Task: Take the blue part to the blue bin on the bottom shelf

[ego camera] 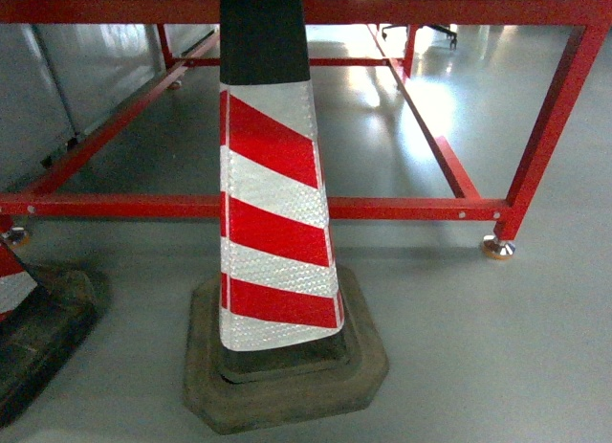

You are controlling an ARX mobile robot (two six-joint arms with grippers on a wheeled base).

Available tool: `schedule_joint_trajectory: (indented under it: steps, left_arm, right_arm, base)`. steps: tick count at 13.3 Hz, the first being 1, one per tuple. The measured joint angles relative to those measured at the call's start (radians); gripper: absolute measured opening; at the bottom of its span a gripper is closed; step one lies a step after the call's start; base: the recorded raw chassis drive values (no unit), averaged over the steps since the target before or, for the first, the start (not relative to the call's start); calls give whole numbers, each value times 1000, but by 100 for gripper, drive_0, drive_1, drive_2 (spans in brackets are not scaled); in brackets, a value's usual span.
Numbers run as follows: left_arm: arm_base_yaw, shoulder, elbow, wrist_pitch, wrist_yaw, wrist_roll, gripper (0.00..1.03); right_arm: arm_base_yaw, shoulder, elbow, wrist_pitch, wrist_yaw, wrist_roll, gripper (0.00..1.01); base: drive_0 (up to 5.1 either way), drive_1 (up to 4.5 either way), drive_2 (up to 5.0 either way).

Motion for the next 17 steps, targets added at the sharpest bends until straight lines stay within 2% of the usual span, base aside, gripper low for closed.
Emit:
schedule_joint_trajectory:
  steps: [17]
  left_arm:
    - [0,0,0,-3,0,0,98]
  right_arm:
    - [0,0,0,-2,1,0,98]
  base:
    - [0,0,0]
